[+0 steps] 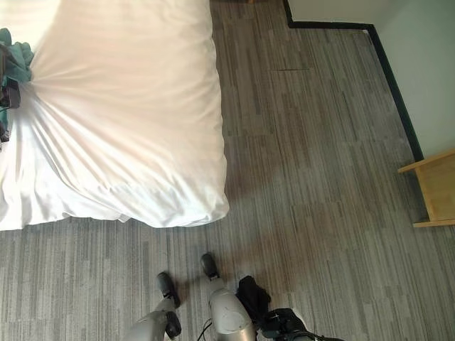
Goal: Pick up bed clothes into laundry basket.
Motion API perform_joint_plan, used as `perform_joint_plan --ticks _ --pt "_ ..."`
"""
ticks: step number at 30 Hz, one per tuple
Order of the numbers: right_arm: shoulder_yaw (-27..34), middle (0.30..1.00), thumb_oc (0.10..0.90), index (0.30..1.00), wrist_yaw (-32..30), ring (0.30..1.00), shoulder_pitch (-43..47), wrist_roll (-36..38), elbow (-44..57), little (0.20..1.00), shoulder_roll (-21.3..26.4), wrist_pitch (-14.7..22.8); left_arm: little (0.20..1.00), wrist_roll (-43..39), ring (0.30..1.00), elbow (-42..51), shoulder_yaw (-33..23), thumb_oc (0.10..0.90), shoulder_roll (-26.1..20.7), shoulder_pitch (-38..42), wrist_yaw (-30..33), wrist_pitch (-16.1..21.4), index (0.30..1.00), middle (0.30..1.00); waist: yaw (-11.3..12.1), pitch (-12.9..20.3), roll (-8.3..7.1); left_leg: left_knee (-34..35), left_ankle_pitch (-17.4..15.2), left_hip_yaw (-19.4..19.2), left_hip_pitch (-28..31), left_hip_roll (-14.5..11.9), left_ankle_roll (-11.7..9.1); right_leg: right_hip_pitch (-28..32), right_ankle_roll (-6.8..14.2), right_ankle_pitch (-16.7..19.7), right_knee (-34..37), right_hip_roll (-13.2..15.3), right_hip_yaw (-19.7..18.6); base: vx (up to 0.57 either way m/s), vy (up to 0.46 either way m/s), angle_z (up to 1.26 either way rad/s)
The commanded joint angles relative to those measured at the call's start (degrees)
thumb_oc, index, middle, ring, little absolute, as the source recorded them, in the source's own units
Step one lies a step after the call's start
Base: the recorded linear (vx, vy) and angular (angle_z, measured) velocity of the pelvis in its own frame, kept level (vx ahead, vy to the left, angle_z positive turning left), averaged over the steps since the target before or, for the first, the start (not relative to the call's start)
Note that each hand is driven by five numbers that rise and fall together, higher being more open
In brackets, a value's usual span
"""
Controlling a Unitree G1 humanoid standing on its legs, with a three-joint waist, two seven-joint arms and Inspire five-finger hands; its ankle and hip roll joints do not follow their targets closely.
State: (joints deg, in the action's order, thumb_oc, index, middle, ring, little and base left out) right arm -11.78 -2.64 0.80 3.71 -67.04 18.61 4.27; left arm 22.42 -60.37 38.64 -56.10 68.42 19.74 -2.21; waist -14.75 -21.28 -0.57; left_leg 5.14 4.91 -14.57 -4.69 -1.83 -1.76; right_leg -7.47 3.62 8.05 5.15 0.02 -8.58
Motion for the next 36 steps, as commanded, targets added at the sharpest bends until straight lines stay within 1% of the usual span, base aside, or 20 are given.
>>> perform_joint_plan --ticks 1,3,4,5,6,7,8,9,11,12,14,15,16,17,20,21,24,27,30,36 --pt "0.0 0.3 0.4 0.3 0.1 0.3 -6.8 1.6 -5.0 0.3 4.6 -2.0 0.3 -4.0 0.3 -4.2 -1.8 0.4 -1.1 12.3 3.2 0.2 0.3 0.3 1.8 12.0 0.8 -0.1 -5.5 3.5 3.0 -0.2 -2.7 2.8 8.3 -5.9 -0.2 7.6 -0.3 0.0 -0.003 0.09" --pt "0.0 0.3 0.4 0.3 0.4 0.3 -6.6 1.8 -5.2 0.3 4.6 -2.3 0.3 -6.4 0.3 -1.3 -3.0 0.4 0.1 11.5 2.6 1.1 0.3 0.3 2.0 12.2 0.81 -0.1 -5.5 3.7 3.2 -0.2 -2.6 3.2 8.2 -6.1 -0.2 7.6 -0.2 0.0 -0.007 0.1" --pt "0.0 0.3 0.4 0.3 0.3 0.3 -6.4 1.8 -5.0 0.3 4.0 -2.5 0.3 -9.2 0.3 3.9 -5.0 0.4 1.4 9.2 2.8 2.5 0.3 0.3 2.3 12.2 0.68 -0.1 -5.6 4.1 3.5 -0.1 -2.5 3.5 8.1 -6.2 -0.2 7.7 0.0 0.0 -0.009 0.06" --pt "0.0 0.3 0.4 0.3 0.3 0.3 -6.4 1.8 -5.0 0.3 4.1 -2.5 0.3 -9.2 0.3 4.2 -5.3 0.4 1.3 8.8 2.7 2.4 0.3 0.3 2.3 12.2 0.77 -0.1 -5.6 4.1 3.5 -0.1 -2.5 3.6 8.1 -6.2 -0.2 7.7 0.0 0.0 -0.009 0.04" --pt "-0.1 0.3 0.4 0.3 0.1 0.3 -6.3 1.8 -4.7 0.3 3.8 -2.6 0.3 -10.4 0.3 9.0 -7.3 0.4 1.9 6.2 2.9 3.0 0.3 0.3 2.4 12.2 0.7 -0.1 -5.7 4.2 3.7 0.0 -2.4 3.7 8.0 -6.3 -0.2 7.8 0.0 0.0 0.0 0.0" --pt "0.2 0.3 0.4 0.3 -0.6 0.3 -6.2 1.1 -4.2 0.3 2.6 -2.6 0.3 -10.2 0.3 17.6 -9.5 0.4 3.1 -0.4 2.6 4.5 0.3 0.3 2.7 11.9 0.41 -0.1 -5.8 4.3 3.8 -0.1 -2.4 3.8 7.8 -6.4 -0.3 7.9 0.2 -0.02 0.01 0.04" --pt "0.2 0.3 0.4 0.3 -0.8 0.3 -6.1 0.5 -4.1 0.3 2.4 -2.7 0.9 -9.5 0.9 20.2 -10.6 0.8 3.6 -3.7 2.3 4.7 0.9 0.9 2.6 11.9 0.39 -0.1 -6.0 4.3 3.9 0.0 -2.4 3.8 7.8 -6.4 -0.3 8.0 0.2 -0.02 0.019 0.06" --pt "0.3 0.3 0.4 0.3 -1.0 0.3 -5.9 -0.2 -4.2 0.3 2.4 -3.0 0.9 -8.7 0.9 22.0 -11.7 0.8 4.6 -7.4 1.7 5.0 0.9 0.9 2.5 11.9 0.22 -0.1 -6.1 4.2 4.0 0.0 -2.4 3.8 7.7 -6.4 -0.3 7.9 0.1 -0.01 0.014 0.06" --pt "0.5 0.3 0.4 0.3 -1.2 0.3 -5.9 -0.9 -4.3 0.3 2.6 -3.3 0.9 -8.3 0.9 22.6 -12.7 0.8 5.7 -10.7 0.7 5.0 0.9 0.9 2.3 12.1 0.27 -0.1 -6.3 3.8 4.1 -0.1 -2.3 3.8 7.7 -6.4 -0.3 7.9 -0.1 0.01 0.028 0.06" --pt "0.8 0.3 0.4 0.3 -1.2 0.3 -5.7 -1.8 -4.6 0.3 3.3 -3.8 0.9 -8.0 0.9 20.4 -12.6 0.8 6.7 -12.4 -0.7 4.9 0.9 0.9 1.8 12.3 0.11 -0.1 -6.5 3.4 4.4 -0.2 -2.3 3.7 7.7 -6.2 -0.3 7.8 -0.4 0.0 0.0 0.0" --pt "0.8 0.3 0.4 0.3 -1.2 0.3 -5.7 -1.8 -4.6 0.3 3.3 -3.8 0.9 -8.0 0.9 20.3 -12.6 0.8 6.7 -12.4 -0.7 5.0 0.9 0.9 1.9 12.3 0.14 -0.1 -6.5 3.3 4.4 -0.2 -2.3 3.8 7.7 -6.2 -0.3 7.8 -0.4 0.01 0.013 -0.06" --pt "0.9 0.3 0.4 0.3 -1.3 0.3 -5.1 -2.2 -5.0 0.3 4.5 -4.3 0.9 -8.1 0.9 13.5 -10.9 0.8 7.8 -10.7 -1.6 4.2 0.9 0.9 1.2 12.5 0.15 -0.1 -6.5 3.0 4.8 -0.4 -2.4 3.8 7.8 -6.1 -0.4 7.7 -0.7 0.0 0.013 -0.08" --pt "1.0 0.3 0.4 0.3 -1.3 0.3 -5.0 -2.2 -5.0 0.3 4.4 -4.3 0.9 -8.2 0.9 13.3 -10.7 0.8 7.9 -10.4 -1.6 4.3 0.9 0.9 1.2 12.5 0.11 -0.1 -6.5 3.0 4.8 -0.4 -2.4 3.8 7.8 -6.1 -0.4 7.7 -0.7 0.01 0.012 -0.07" --pt "0.9 0.3 0.4 0.3 -1.3 0.3 -5.5 -2.3 -5.2 0.3 4.4 -4.3 0.9 -8.6 0.9 10.2 -9.8 0.8 8.0 -8.1 -1.7 4.0 0.9 0.9 0.9 12.7 0.33 -0.1 -6.5 3.0 5.0 -0.4 -2.4 3.9 7.8 -6.1 -0.4 7.5 -0.9 0.01 0.0 -0.08" --pt "0.7 0.3 0.4 0.3 -1.0 0.3 -6.1 -2.4 -5.4 0.3 4.1 -4.2 0.9 -8.8 0.9 8.5 -8.1 0.8 7.4 -4.8 -1.5 4.0 0.9 0.9 0.8 12.9 0.46 -0.1 -6.5 3.0 5.2 -0.4 -2.4 4.1 7.9 -6.1 -0.4 7.5 -0.8 0.01 -0.003 -0.05" --pt "0.4 0.3 0.4 0.3 -0.8 0.3 -6.8 -2.3 -5.5 0.3 3.7 -3.9 0.9 -8.2 0.9 7.9 -6.4 0.8 6.4 -1.1 -0.9 3.8 0.9 0.9 0.8 13.2 0.6 -0.1 -6.6 3.0 5.4 -0.4 -2.4 4.2 8.0 -6.0 -0.4 7.5 -0.8 0.0 0.0 0.0" --pt "0.0 0.3 0.4 0.3 -0.6 0.3 -7.0 -2.0 -5.5 0.3 3.9 -3.4 0.9 -3.0 0.9 6.0 -2.1 0.8 4.2 4.4 1.7 2.5 0.9 0.9 0.7 13.4 0.72 -0.1 -6.5 3.0 5.4 -0.5 -2.5 4.2 8.0 -6.0 -0.4 7.4 -0.7 0.0 0.0 0.0" --pt "-0.6 0.3 0.4 0.3 -0.7 0.3 -6.9 -1.8 -5.3 0.3 3.7 -3.0 0.9 -0.8 0.9 3.2 0.4 0.8 3.8 7.0 2.2 1.7 0.9 0.9 0.7 13.5 0.6 -0.1 -6.4 2.9 5.2 -0.5 -2.6 4.1 8.1 -6.0 -0.4 7.3 -0.7 0.0 -0.001 -0.02" --pt "-1.5 0.3 0.4 0.3 -0.7 0.3 -6.3 -1.6 -5.5 0.3 4.1 -2.6 0.9 3.0 0.9 -2.7 5.1 0.8 2.7 12.1 2.4 0.3 0.9 0.9 0.7 13.7 0.71 -0.1 -6.4 2.9 4.8 -0.6 -2.6 3.5 8.3 -5.9 -0.4 7.1 -0.7 0.0 0.0 -0.06" --pt "-2.1 0.3 0.4 0.3 -0.6 0.3 -5.3 -1.1 -6.9 0.3 4.2 -2.8 0.9 4.6 0.9 -8.7 7.1 0.8 3.9 14.1 0.5 -0.2 0.9 0.9 0.8 13.7 0.42 -0.1 -6.0 2.8 3.8 -0.7 -2.6 2.3 8.3 -5.6 -0.5 7.0 -0.7 0.0 0.002 -0.07"
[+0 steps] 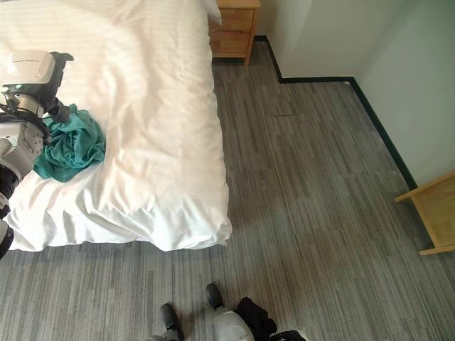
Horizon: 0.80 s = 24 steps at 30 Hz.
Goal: Pick up bed clothes into laundry basket.
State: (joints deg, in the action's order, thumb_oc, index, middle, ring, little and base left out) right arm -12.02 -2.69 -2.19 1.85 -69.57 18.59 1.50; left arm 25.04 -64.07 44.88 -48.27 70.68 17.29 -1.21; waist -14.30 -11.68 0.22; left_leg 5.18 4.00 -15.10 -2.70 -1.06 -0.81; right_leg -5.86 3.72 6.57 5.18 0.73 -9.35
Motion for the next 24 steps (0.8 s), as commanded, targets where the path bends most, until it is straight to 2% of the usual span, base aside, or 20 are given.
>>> perform_joint_plan --ticks 1,9,11,14,19,20,21,24 --pt "-2.1 0.3 0.4 0.3 -0.6 0.3 -2.0 0.8 -4.7 0.3 4.2 0.0 0.9 2.3 0.9 -5.9 0.9 0.8 -3.8 11.8 3.0 -1.4 0.9 0.9 0.5 4.0 -0.44 -0.2 -5.0 3.4 1.5 -1.5 -3.5 0.3 8.2 -4.1 -0.5 6.3 0.1 0.0 0.0 0.0" --pt "-2.2 0.3 0.4 0.3 -1.2 0.3 -0.3 1.5 -5.6 0.3 5.5 -0.2 0.9 3.2 0.9 -9.0 0.7 0.8 -4.8 11.4 4.2 -3.0 0.9 0.9 0.6 2.7 -1.27 -0.2 -4.0 3.3 -2.1 -1.8 -3.7 -3.3 8.1 -3.2 -0.6 5.9 0.3 -0.03 -0.004 0.0" --pt "-2.6 0.3 0.4 0.3 -2.1 0.3 1.4 2.1 -5.9 0.3 5.8 0.0 0.9 4.8 0.9 -8.6 2.3 0.8 -6.0 12.5 6.2 -3.8 0.9 0.9 0.9 0.1 -1.97 -0.2 -2.9 3.7 -5.2 -2.0 -3.8 -6.3 7.9 -2.4 -0.7 5.3 0.3 -0.08 -0.013 -0.01" --pt "-2.9 0.3 0.4 0.3 -2.4 0.3 1.3 2.9 -5.7 0.3 5.8 0.6 0.9 5.4 0.9 -9.0 2.9 0.8 -7.1 12.3 6.6 -4.1 0.9 0.9 0.6 -1.0 -2.43 -0.2 -2.4 3.8 -6.7 -2.2 -3.9 -7.6 7.8 -2.0 -0.6 5.1 0.5 -0.05 -0.019 0.0" --pt "-3.7 0.3 0.4 0.3 -4.1 0.3 2.0 2.4 -4.8 0.3 4.5 1.2 0.9 5.4 0.9 -13.3 1.5 0.8 -5.6 8.7 4.3 -3.9 0.9 0.9 0.3 -4.1 -2.31 -0.2 -1.2 4.5 -11.5 -2.5 -4.3 -12.0 7.6 -0.8 -0.2 4.9 1.0 -0.05 0.005 0.02" --pt "-3.6 0.3 0.4 0.3 -4.1 0.3 2.7 2.5 -4.7 0.3 4.8 1.0 0.58 5.4 0.58 -14.4 0.7 0.587 -4.8 7.5 3.5 -3.7 0.58 0.58 0.3 -4.4 -2.35 -0.2 -1.0 4.5 -12.1 -2.6 -4.3 -12.4 7.6 -0.8 -0.2 4.9 1.1 -0.03 0.004 0.06" --pt "-3.6 0.3 0.4 0.3 -4.1 0.3 2.7 2.5 -4.8 0.3 4.9 1.0 0.3 5.4 0.3 -14.4 0.6 0.4 -4.8 7.4 3.5 -3.7 0.3 0.3 0.2 -4.3 -2.27 -0.2 -1.0 4.5 -12.1 -2.6 -4.3 -12.5 7.6 -0.8 -0.2 4.9 1.1 -0.03 0.006 0.03" --pt "-2.9 0.3 0.4 0.3 -4.0 0.3 4.5 3.4 -5.1 0.3 6.9 0.8 0.3 4.1 0.3 -16.0 -0.8 0.4 -3.9 6.4 2.6 -2.9 0.3 0.3 0.2 -4.5 -2.31 -0.2 -1.0 4.6 -12.7 -2.5 -4.4 -13.2 7.5 -0.8 -0.2 4.8 0.9 0.0 0.0 0.0"
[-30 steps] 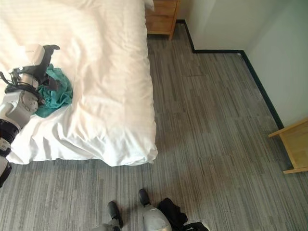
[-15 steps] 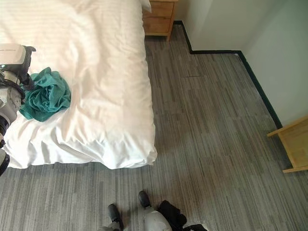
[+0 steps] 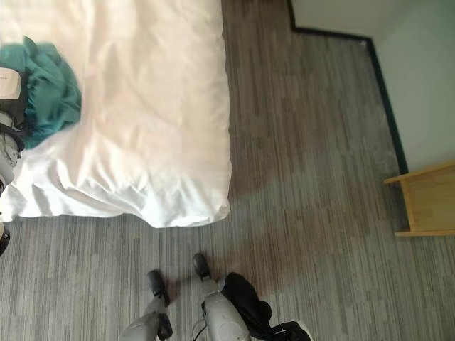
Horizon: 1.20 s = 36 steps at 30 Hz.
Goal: Pick up bed clothes into laundry basket.
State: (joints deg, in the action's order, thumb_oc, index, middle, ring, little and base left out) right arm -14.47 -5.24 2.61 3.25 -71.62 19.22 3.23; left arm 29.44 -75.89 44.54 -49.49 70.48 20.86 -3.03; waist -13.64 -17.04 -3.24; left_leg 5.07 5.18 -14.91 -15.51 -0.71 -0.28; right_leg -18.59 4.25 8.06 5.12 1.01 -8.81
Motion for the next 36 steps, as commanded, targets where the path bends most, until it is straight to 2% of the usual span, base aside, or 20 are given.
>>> perform_joint_plan --ticks 1,5,7,8,9,11,13,17,20,22,23,24,25,26,29,31,32,34,35,36 --pt "-0.4 0.3 0.4 0.3 -1.4 0.3 0.0 2.1 -3.0 0.3 6.8 -0.9 0.3 -0.7 0.3 -3.9 -0.4 0.4 -2.8 6.8 -0.7 -1.0 0.3 0.3 -0.3 1.0 1.26 -0.1 -2.3 4.4 0.2 -2.8 -5.0 -0.3 6.9 -2.4 -0.1 4.5 0.4 0.02 0.011 -0.04" --pt "-0.5 0.3 0.4 0.3 -1.1 0.3 -0.4 2.9 -2.6 0.3 7.3 -0.8 0.3 -1.3 0.3 0.1 1.8 0.4 -2.5 11.3 2.1 -1.1 0.3 0.3 -0.1 1.4 1.83 -0.1 -3.4 4.5 3.1 -2.4 -4.8 2.5 7.0 -3.5 -0.2 4.8 0.5 0.05 0.033 0.02" --pt "-1.8 0.3 0.4 0.3 -0.8 0.3 -0.1 2.8 -1.9 0.3 5.8 -0.7 0.3 -1.2 0.3 4.8 3.7 0.4 -1.2 15.4 4.4 -1.4 0.3 0.3 0.1 2.5 2.36 -0.1 -4.3 4.9 6.3 -2.0 -4.6 5.4 7.0 -4.5 -0.5 5.2 0.8 0.1 0.035 0.1" --pt "-1.8 0.3 0.4 0.3 -0.8 0.3 0.0 2.8 -1.9 0.3 5.8 -0.7 0.3 -1.2 0.3 4.8 3.8 0.4 -1.3 15.5 4.4 -1.4 0.3 0.3 0.1 2.5 2.31 -0.1 -4.0 4.9 6.2 -2.0 -4.7 5.3 6.9 -4.3 -0.4 5.2 0.8 0.12 0.02 0.15" --pt "-2.4 0.3 0.4 0.3 -0.7 0.3 0.0 2.6 -1.8 0.3 5.0 -0.9 0.3 -1.5 0.3 8.0 4.5 0.4 0.1 18.6 5.9 -1.3 0.3 0.3 0.2 3.5 2.67 -0.1 -5.0 5.2 8.6 -1.6 -4.5 7.8 7.1 -5.2 -0.5 5.6 1.2 0.07 0.007 0.11" --pt "-2.5 0.3 0.4 0.3 -0.7 0.3 0.0 2.6 -1.8 0.3 4.7 -1.0 0.3 -1.5 0.3 9.7 4.8 0.4 0.5 19.6 6.3 -1.3 0.3 0.3 0.2 4.1 2.67 -0.1 -5.0 5.3 9.1 -1.6 -4.6 8.3 7.0 -5.1 -0.5 5.7 1.4 0.07 0.012 0.13" --pt "-1.9 0.3 0.4 0.3 -0.4 0.3 0.1 3.2 -1.6 0.3 4.1 -1.2 0.3 -2.4 0.3 16.8 2.6 0.4 2.1 20.7 8.2 -1.0 0.3 0.3 0.2 5.5 2.53 -0.1 -5.6 5.7 11.0 -1.4 -4.4 10.4 7.1 -5.5 -0.6 6.0 1.7 0.07 0.021 0.19" --pt "-0.9 0.3 0.4 0.3 -0.2 0.3 -0.5 3.8 -1.4 0.3 3.8 -1.6 0.3 -4.4 0.3 23.7 -1.9 0.4 3.3 17.1 8.7 0.2 0.3 0.3 0.0 6.3 2.29 -0.1 -6.1 5.6 12.8 -1.2 -4.1 12.2 7.2 -5.9 -1.0 6.4 1.9 0.01 0.021 0.08" --pt "0.4 0.3 0.4 0.3 -0.1 0.3 -1.0 4.3 -1.1 0.3 3.2 -2.2 0.3 -7.5 0.3 34.1 -7.4 0.4 5.5 11.4 9.5 2.1 0.3 0.3 -0.5 6.8 1.66 -0.1 -6.2 5.5 13.7 -1.3 -4.1 12.6 7.0 -5.8 -2.3 6.0 1.6 -0.03 -0.002 -0.03" --pt "0.9 0.3 0.4 0.3 -0.5 0.3 -1.2 3.6 -0.1 0.3 2.4 -2.3 0.3 -9.4 0.3 44.0 -11.9 0.4 7.9 5.8 9.9 3.6 0.3 0.3 -0.3 5.8 1.92 -0.1 -6.1 4.4 14.1 -2.1 -3.7 10.3 7.2 -6.9 -8.4 4.6 2.3 -0.18 0.064 -0.02" --pt "1.1 0.3 0.4 0.3 -1.1 0.3 -1.1 2.7 0.3 0.3 1.1 -2.5 0.3 -11.0 0.3 51.6 -13.8 0.4 10.8 1.6 9.3 5.3 0.3 0.3 -0.2 4.7 2.67 -0.1 -5.1 2.1 13.9 -4.0 -3.4 8.7 7.3 -9.4 -16.4 3.0 6.0 -0.26 0.12 -0.13" --pt "1.4 0.3 0.4 0.3 -1.3 0.3 -1.3 2.5 0.2 0.3 0.8 -2.7 0.3 -11.2 0.3 55.2 -14.7 0.4 12.4 -0.7 8.9 5.9 0.3 0.3 -0.4 4.3 2.69 -0.1 -4.8 1.0 14.6 -4.7 -3.3 8.8 7.3 -11.3 -21.3 3.1 8.0 -0.2 0.092 -0.33" --pt "1.4 0.3 0.4 0.3 -1.3 0.3 -1.4 2.5 0.3 0.3 0.8 -2.7 0.3 -11.1 0.3 55.5 -14.9 0.4 12.3 -0.9 8.8 5.8 0.3 0.3 -0.3 4.4 2.79 -0.1 -4.5 0.8 14.4 -4.8 -3.4 8.5 7.2 -10.9 -21.3 3.0 7.9 -0.17 0.089 -0.44" --pt "2.9 0.3 0.4 0.3 -2.6 0.3 -1.4 1.9 0.2 0.3 -0.2 -3.2 0.3 -11.6 0.3 61.5 -15.8 0.4 15.3 -5.5 7.3 6.7 0.3 0.3 -0.5 4.6 2.57 -0.1 -3.7 -2.3 15.3 -6.1 -2.9 9.8 6.5 -13.3 -28.2 4.7 12.5 -0.18 0.078 -0.56" --pt "6.9 0.3 0.4 0.3 -6.0 0.3 -0.8 2.8 3.7 0.3 0.1 -3.0 0.3 -12.5 0.3 70.5 -17.8 0.4 20.1 -14.7 5.6 8.3 0.3 0.3 -0.1 6.4 1.56 -0.1 -3.1 -7.5 15.9 -7.3 -2.1 12.7 6.0 -12.7 -32.1 8.5 16.5 -0.18 0.03 -0.72" --pt "10.2 0.3 0.4 0.3 -9.4 0.3 1.1 3.8 11.0 0.3 2.7 -2.6 0.3 -13.7 0.3 75.2 -18.8 0.4 21.2 -21.6 4.7 9.5 0.3 0.3 1.0 7.8 1.02 -0.4 -2.4 -11.8 15.9 -8.3 -2.1 16.0 6.0 -10.2 -29.4 11.8 18.6 -0.25 -0.069 -1.18" --pt "11.4 0.3 0.4 0.3 -10.9 0.3 2.0 3.3 16.4 0.3 4.4 -2.3 0.3 -14.0 0.3 76.6 -19.3 0.4 21.5 -25.8 3.9 10.1 0.3 0.3 1.7 8.4 0.65 -0.9 -2.5 -14.1 16.3 -8.7 -2.2 17.8 6.3 -9.4 -27.7 14.5 20.3 -0.29 -0.111 -1.39" --pt "12.8 0.3 0.4 0.3 -13.4 0.3 5.0 1.3 23.9 0.3 6.8 -1.8 0.3 -14.2 0.3 77.9 -20.1 0.4 22.6 -33.4 2.7 10.6 0.3 0.3 3.8 9.5 0.61 -1.5 -1.7 -18.8 16.3 -10.3 -2.7 21.0 6.7 -6.5 -23.3 19.9 25.9 -0.26 -0.121 -1.64" --pt "12.7 0.3 0.4 0.3 -13.5 0.3 4.7 1.2 24.3 0.3 6.9 -2.1 0.3 -14.2 0.3 78.2 -20.2 0.4 22.7 -33.8 2.6 10.6 0.3 0.3 3.9 9.6 0.71 -1.4 -1.8 -19.1 16.7 -10.2 -2.8 21.3 6.7 -6.2 -22.7 19.9 25.8 -0.14 -0.097 -1.81" --pt "13.1 0.3 0.4 0.3 -14.2 0.3 5.6 -0.1 27.2 0.3 7.9 -2.0 0.3 -14.4 0.3 78.4 -20.4 0.4 23.3 -37.0 2.0 10.8 0.3 0.3 4.9 10.1 0.81 -1.2 -2.2 -20.1 17.8 -10.9 -3.6 22.6 7.8 -5.3 -21.7 22.9 28.6 -0.15 -0.145 -1.72"
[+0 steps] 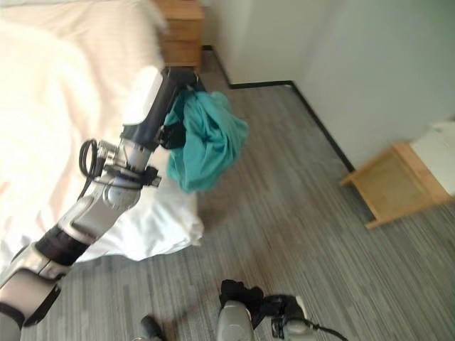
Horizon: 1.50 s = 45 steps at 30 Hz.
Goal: Pick up bed clothes into laundry basket.
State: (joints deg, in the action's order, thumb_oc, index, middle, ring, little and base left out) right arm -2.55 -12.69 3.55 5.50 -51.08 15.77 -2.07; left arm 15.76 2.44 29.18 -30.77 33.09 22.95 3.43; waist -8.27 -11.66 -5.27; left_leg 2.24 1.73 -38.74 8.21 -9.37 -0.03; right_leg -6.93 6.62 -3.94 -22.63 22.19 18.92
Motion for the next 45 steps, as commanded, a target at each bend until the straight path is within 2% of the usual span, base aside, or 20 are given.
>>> perform_joint_plan --ticks 1,4,5,7,8,10,11,12,13,15,17,21,25,30,34,36,38,41,42,45 --pt "0.8 0.3 0.4 0.3 -7.4 0.3 6.3 -4.1 10.0 0.3 11.8 3.3 0.3 -1.6 0.3 0.5 -5.8 0.4 5.5 -3.4 -0.6 4.6 0.3 0.3 0.9 5.4 2.96 1.2 2.0 0.3 -5.6 -3.7 -4.3 13.0 6.4 8.9 8.4 4.7 6.2 -0.29 -0.256 -2.25" --pt "-0.1 0.3 0.4 0.3 -8.9 0.3 11.0 -7.1 16.3 0.3 14.4 3.0 0.3 -0.8 0.3 -0.2 -5.2 0.4 5.8 -7.8 -2.3 4.6 0.3 0.3 2.6 7.0 3.4 -0.7 4.7 -3.9 -6.2 -7.5 -6.5 16.3 7.7 10.8 15.0 5.2 12.2 -0.3 -0.272 -1.81" --pt "6.1 0.3 0.4 0.3 -1.3 0.3 2.9 2.0 29.0 0.3 18.4 7.2 0.3 -1.0 0.3 -1.1 -9.2 0.4 3.9 -9.3 -0.9 4.5 0.3 0.3 0.6 7.1 3.94 -2.1 6.7 -5.9 -6.8 -10.2 -8.1 17.0 7.8 9.0 17.7 2.7 11.4 -0.24 -0.288 -0.87" --pt "12.3 0.3 0.4 0.3 -4.4 0.3 -2.9 -2.8 41.8 0.3 21.7 8.2 0.3 -0.1 0.3 -1.6 -12.0 0.4 4.8 -11.0 -1.6 4.3 0.3 0.3 -1.5 6.9 4.79 -5.5 10.1 -6.9 -8.5 -15.5 -10.9 16.3 6.7 3.6 21.8 -1.6 9.2 -0.27 -0.363 -1.25" --pt "14.9 0.3 0.4 0.3 -0.9 0.3 -9.7 0.4 48.0 0.3 16.9 10.7 0.3 1.4 0.3 -1.6 -12.8 0.4 5.0 -11.6 0.0 3.5 0.3 0.3 -3.4 6.3 6.08 -8.0 11.9 -8.3 -8.4 -19.2 -12.9 16.0 5.7 1.6 23.8 -4.4 7.0 -0.14 -0.268 -1.31" --pt "13.1 0.3 0.4 0.3 -2.0 0.3 -6.8 0.4 50.2 0.3 20.0 14.7 0.3 1.5 0.3 -4.0 -12.8 0.4 4.6 -10.1 2.1 2.7 0.3 0.3 -3.0 4.5 7.23 -11.6 19.0 -3.5 -9.6 -22.6 -15.0 14.2 4.2 0.3 24.4 -7.8 3.1 -0.17 -0.222 -1.42" --pt "10.1 0.3 0.4 0.3 -2.2 0.3 -4.2 -4.2 56.0 0.3 20.8 14.2 0.3 3.7 0.3 -6.5 -15.1 0.4 3.2 -12.3 4.7 0.9 0.3 0.3 -0.9 3.1 7.19 -13.6 16.6 15.6 -8.7 -18.4 -13.7 11.8 2.2 -0.4 23.0 -10.3 -4.0 -0.16 -0.2 -1.74" --pt "10.0 0.3 0.4 0.3 -2.3 0.3 -4.2 -4.3 56.2 0.3 20.7 14.0 0.3 3.8 0.3 -6.5 -15.2 0.4 3.1 -12.3 4.8 0.9 0.3 0.3 -1.0 3.1 7.29 -13.7 16.8 15.7 -9.0 -18.6 -13.7 11.5 2.1 -0.2 22.9 -10.5 -3.9 0.01 -0.391 -2.67" --pt "8.2 0.3 0.4 0.3 -2.1 0.3 -1.5 -5.7 58.2 0.3 22.0 15.3 0.3 4.8 0.3 -8.5 -17.6 0.4 1.7 -14.3 6.4 0.4 0.3 0.3 -0.5 3.6 6.32 -18.0 11.3 26.9 -5.9 -15.1 -10.8 10.2 0.6 -0.1 23.0 -12.0 -10.4 0.03 -0.207 -2.87" --pt "7.5 0.3 0.4 0.3 -3.2 0.3 0.1 -6.9 58.4 0.3 23.2 15.5 0.3 5.6 0.3 -9.3 -18.4 0.4 1.9 -15.3 6.9 -0.1 0.3 0.3 -0.3 3.7 6.08 -22.4 11.1 30.5 -5.7 -13.4 -9.7 9.9 -0.4 0.4 23.1 -13.1 -13.0 0.13 -0.316 -2.31" --pt "7.0 0.3 0.4 0.3 -3.9 0.3 2.4 -9.6 60.1 0.3 25.4 15.0 0.3 8.4 0.3 -9.4 -19.8 0.4 2.6 -17.8 7.4 -1.0 0.3 0.3 1.3 3.1 5.85 -31.1 6.3 36.4 -10.3 -4.0 -6.9 12.2 -3.1 -0.4 24.9 -16.1 -19.5 0.23 -0.342 -1.96" --pt "7.4 0.3 0.4 0.3 -6.0 0.3 3.4 -11.2 60.9 0.3 25.7 14.3 0.3 10.1 0.3 -9.3 -19.2 0.4 4.2 -16.3 8.0 -1.8 0.3 0.3 3.3 1.2 6.19 -24.9 -0.2 31.6 -19.2 4.2 -3.5 16.0 -3.5 -1.6 25.8 -17.8 -23.6 0.3 -0.171 -1.25" --pt "5.8 0.3 0.4 0.3 -8.3 0.3 6.1 -14.7 58.8 0.3 27.3 12.8 0.3 9.1 0.3 -11.2 -17.7 0.4 6.4 -12.9 7.7 -2.2 0.3 0.3 6.8 0.7 8.07 -3.1 5.6 25.3 -24.6 7.7 -4.1 22.0 -2.7 -6.0 27.6 -20.2 -25.5 0.47 -0.09 -0.76" --pt "4.6 0.3 0.4 0.3 -8.1 0.3 6.5 -18.9 57.3 0.3 27.2 9.7 0.3 8.2 0.3 -10.3 -16.6 0.4 8.4 -14.7 6.2 -2.5 0.3 0.3 9.4 3.8 8.99 2.3 7.7 22.1 -23.3 7.9 -1.0 27.1 -1.3 -10.5 23.9 -18.4 -25.7 0.6 -0.037 -0.6" --pt "4.9 0.3 0.4 0.3 -8.8 0.3 3.2 -23.9 57.0 0.3 25.4 7.9 0.3 6.5 0.3 -9.4 -16.0 0.4 9.0 -17.7 5.2 -2.5 0.3 0.3 10.1 5.7 5.63 2.1 7.2 23.7 -19.2 11.7 1.0 22.9 5.2 1.5 7.1 -15.2 -23.4 0.39 -0.093 0.24" --pt "5.7 0.3 0.4 0.3 -10.3 0.3 3.8 -26.3 60.9 0.3 24.5 8.4 0.3 5.8 0.3 -7.5 -16.1 0.4 8.2 -20.7 5.2 -2.3 0.3 0.3 8.0 3.6 7.43 2.8 4.1 26.9 -12.9 10.4 2.1 11.6 7.0 11.8 -10.8 -16.1 -24.7 0.68 -0.17 0.49" --pt "6.9 0.3 0.4 0.3 -10.9 0.3 4.3 -27.6 63.9 0.3 24.3 8.7 0.3 5.8 0.3 -6.1 -16.5 0.4 8.0 -22.2 4.8 -1.8 0.3 0.3 5.4 2.0 8.92 2.8 1.4 30.7 -9.4 9.9 2.1 1.7 3.7 4.5 -15.2 -17.0 -23.2 0.61 -0.184 0.79" --pt "9.1 0.3 0.4 0.3 -12.4 0.3 5.1 -28.1 67.2 0.3 24.1 9.3 0.3 6.8 0.3 -5.3 -16.0 0.4 7.9 -22.9 4.4 -0.9 0.3 0.3 1.5 1.5 8.74 2.8 -1.7 36.5 -5.6 10.0 0.7 -3.6 1.1 -1.4 -3.2 -21.1 -22.7 0.6 -0.391 1.39" --pt "9.8 0.3 0.4 0.3 -13.8 0.3 6.7 -27.4 68.2 0.3 24.5 9.6 0.3 7.3 0.3 -6.2 -15.8 0.4 7.8 -22.5 4.6 -1.0 0.3 0.3 0.6 1.5 6.85 2.8 -4.7 38.7 -2.3 11.6 -0.2 -9.1 1.6 1.4 13.3 -21.0 -23.5 0.55 -0.391 1.43" --pt "7.7 0.3 0.4 0.3 -15.0 0.3 10.3 -27.3 68.1 0.3 24.7 9.0 0.3 9.3 0.3 -9.8 -16.0 0.4 7.1 -20.7 5.8 -1.8 0.3 0.3 -1.8 1.3 7.58 2.8 -9.2 41.7 2.7 8.6 -2.1 -11.5 4.0 7.8 26.4 -20.5 -21.1 0.65 -0.429 1.09"
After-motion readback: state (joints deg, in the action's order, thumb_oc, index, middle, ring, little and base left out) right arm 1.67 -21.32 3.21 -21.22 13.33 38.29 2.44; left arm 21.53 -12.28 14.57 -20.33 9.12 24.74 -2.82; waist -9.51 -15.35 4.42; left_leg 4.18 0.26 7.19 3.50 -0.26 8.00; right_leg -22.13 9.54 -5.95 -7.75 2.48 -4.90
